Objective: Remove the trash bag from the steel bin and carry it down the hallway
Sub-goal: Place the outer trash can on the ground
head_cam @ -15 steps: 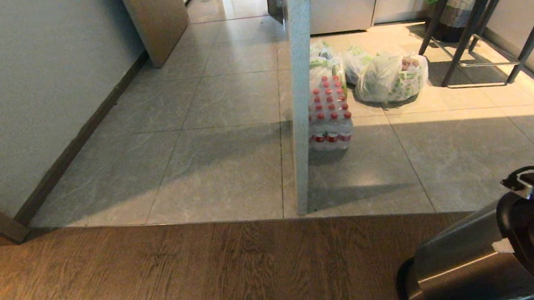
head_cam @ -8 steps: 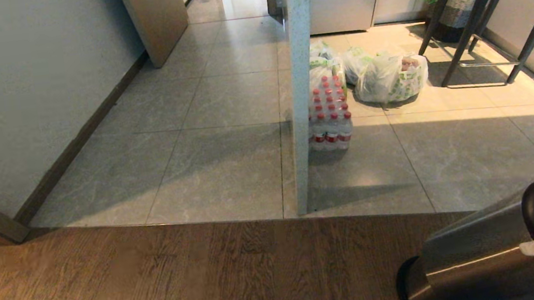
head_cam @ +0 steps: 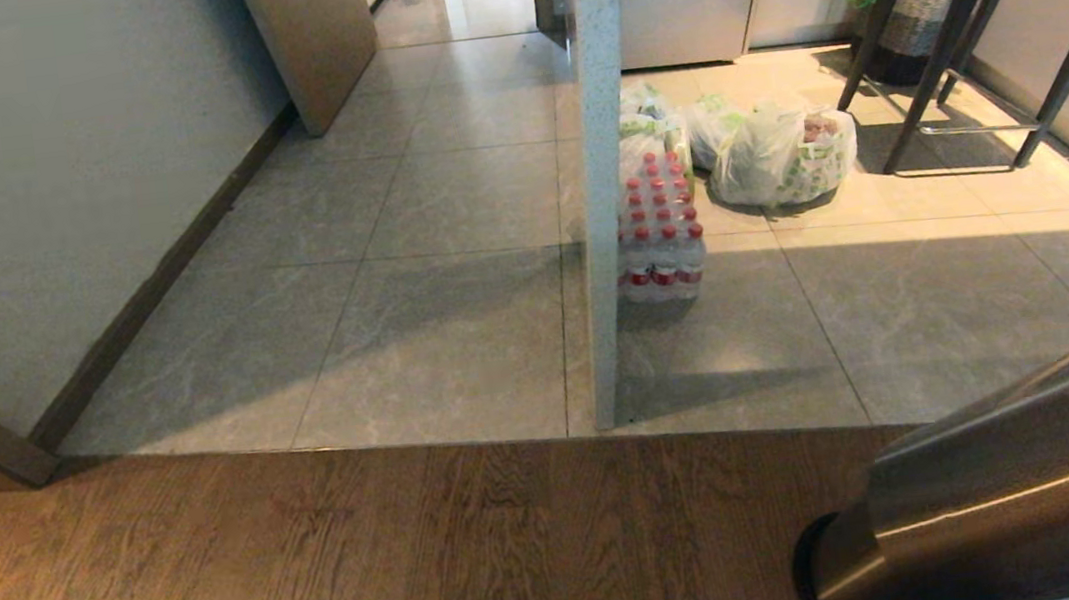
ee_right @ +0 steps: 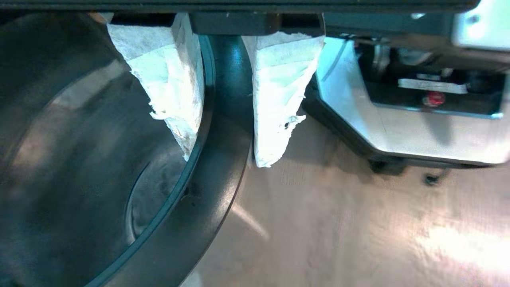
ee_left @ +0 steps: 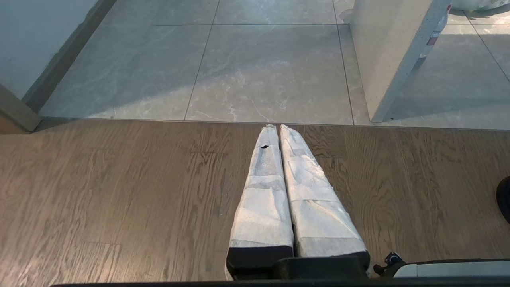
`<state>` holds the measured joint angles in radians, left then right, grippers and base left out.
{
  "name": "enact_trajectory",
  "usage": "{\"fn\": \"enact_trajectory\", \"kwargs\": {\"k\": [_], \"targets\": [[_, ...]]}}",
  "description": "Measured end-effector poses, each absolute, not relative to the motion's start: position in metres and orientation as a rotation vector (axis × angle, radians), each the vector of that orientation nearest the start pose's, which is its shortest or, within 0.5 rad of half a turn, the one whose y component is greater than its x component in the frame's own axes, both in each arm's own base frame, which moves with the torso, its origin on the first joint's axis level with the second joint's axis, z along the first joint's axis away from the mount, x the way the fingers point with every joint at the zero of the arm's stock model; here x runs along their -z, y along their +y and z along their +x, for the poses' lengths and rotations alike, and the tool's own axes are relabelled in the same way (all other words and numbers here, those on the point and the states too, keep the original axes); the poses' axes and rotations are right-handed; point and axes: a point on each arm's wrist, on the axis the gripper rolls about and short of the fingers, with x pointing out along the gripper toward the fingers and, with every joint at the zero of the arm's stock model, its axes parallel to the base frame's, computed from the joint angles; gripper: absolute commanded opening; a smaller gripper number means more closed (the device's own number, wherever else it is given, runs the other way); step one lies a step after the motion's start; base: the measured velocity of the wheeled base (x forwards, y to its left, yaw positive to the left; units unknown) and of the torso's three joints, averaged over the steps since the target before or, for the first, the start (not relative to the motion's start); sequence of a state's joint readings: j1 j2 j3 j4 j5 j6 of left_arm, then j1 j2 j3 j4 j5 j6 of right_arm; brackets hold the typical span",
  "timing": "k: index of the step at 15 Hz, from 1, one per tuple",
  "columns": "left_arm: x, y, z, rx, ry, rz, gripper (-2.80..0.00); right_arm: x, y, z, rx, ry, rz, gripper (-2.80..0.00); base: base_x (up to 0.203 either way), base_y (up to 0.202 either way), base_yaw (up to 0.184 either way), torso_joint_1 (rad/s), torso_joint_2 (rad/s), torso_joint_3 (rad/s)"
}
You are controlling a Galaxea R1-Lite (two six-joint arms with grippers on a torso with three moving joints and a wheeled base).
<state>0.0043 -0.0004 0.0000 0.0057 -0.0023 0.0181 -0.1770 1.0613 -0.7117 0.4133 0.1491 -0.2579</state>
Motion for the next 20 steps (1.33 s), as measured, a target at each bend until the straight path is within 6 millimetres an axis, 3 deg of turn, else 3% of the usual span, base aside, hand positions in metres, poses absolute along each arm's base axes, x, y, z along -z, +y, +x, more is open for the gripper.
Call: {"fn": "enact_trajectory", "kwargs": {"k": [8, 15, 20], "targets": [[-0.075, 0.000, -0.023, -0.002, 0.005, 0.018, -2.80, -0.243, -0.009, 0.068, -0.038, 0.652, -0.140, -2.80, 0.000, 0.000, 0.000, 0.000, 0.00, 0.000], [-0.075, 0.000, -0.023, -0.001, 0.005, 0.018, -2.80, -0.266, -0.014, 0.072, 0.045, 0.577, -0.146, -2.80, 0.000, 0.000, 0.000, 0.000, 0.00, 0.000], [-0.075, 0.000, -0.023, -0.002, 0.006, 0.018, -2.80, -0.284, -0.030, 0.097, 0.147, 0.543, -0.127, -2.80, 0.000, 0.000, 0.000, 0.000, 0.00, 0.000]]}}
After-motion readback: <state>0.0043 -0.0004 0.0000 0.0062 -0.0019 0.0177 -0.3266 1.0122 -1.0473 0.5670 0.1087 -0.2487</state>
